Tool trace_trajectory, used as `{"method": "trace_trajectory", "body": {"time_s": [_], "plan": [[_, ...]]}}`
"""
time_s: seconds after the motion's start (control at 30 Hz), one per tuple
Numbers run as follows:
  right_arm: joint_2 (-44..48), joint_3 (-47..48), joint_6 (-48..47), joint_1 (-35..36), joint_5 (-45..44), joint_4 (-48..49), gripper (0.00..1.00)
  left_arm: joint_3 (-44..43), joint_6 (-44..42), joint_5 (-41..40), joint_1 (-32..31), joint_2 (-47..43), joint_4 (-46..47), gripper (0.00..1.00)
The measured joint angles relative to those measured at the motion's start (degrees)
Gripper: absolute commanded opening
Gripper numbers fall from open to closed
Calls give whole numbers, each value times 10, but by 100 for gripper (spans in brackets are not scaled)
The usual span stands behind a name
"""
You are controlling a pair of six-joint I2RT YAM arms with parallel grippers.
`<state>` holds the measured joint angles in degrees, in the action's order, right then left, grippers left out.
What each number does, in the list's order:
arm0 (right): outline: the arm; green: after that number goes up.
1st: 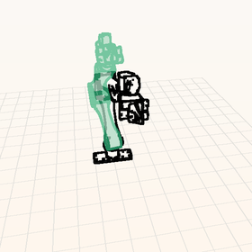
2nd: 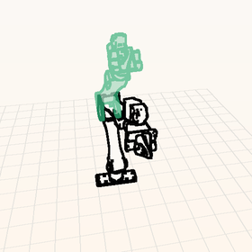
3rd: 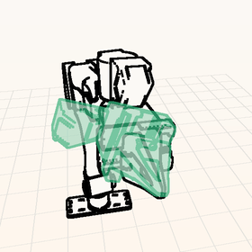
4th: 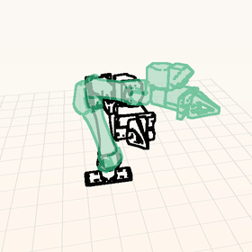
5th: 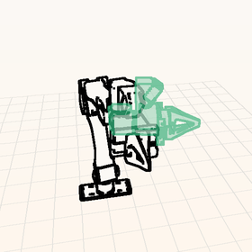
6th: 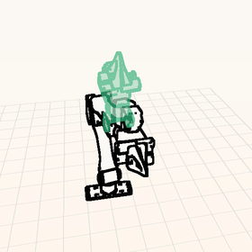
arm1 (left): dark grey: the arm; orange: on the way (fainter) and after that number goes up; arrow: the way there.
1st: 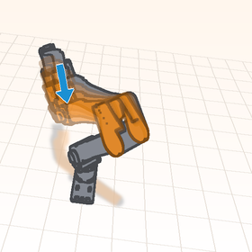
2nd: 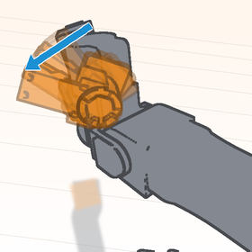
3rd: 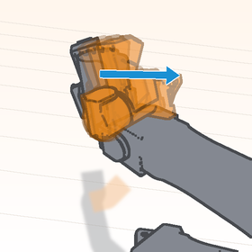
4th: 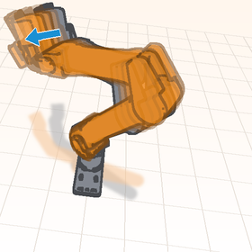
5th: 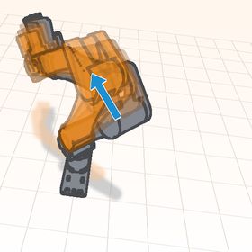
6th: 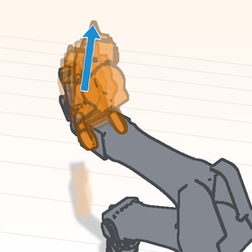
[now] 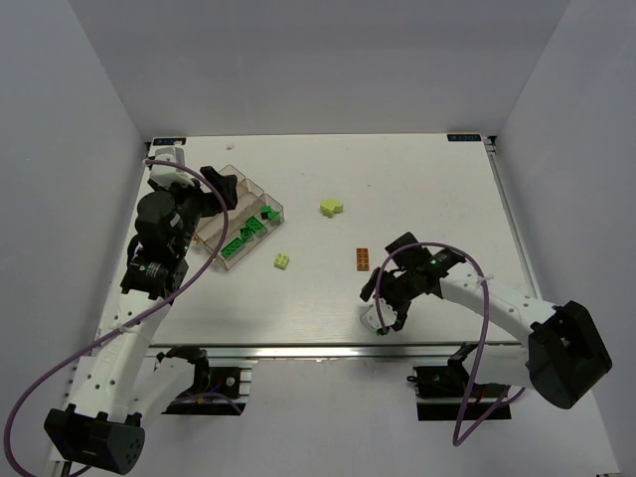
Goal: Sort the legos into containers by color
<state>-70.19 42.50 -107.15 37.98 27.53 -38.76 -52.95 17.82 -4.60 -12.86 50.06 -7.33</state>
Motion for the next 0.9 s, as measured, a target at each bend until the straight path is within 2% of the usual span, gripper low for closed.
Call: {"method": "trace_trajectory", "body": {"time_s": [0.23,0.53,0.9], "plan": [[1,-68,-17,0,-33,3,75,0,0,0,0,0,0,98],[-11,-83,-32,2,-30,25,76,0,-4,0,0,2,0,98],[-26,-79,-34,70,-18,50,75,0,-4,0,0,3,0,98]]}}
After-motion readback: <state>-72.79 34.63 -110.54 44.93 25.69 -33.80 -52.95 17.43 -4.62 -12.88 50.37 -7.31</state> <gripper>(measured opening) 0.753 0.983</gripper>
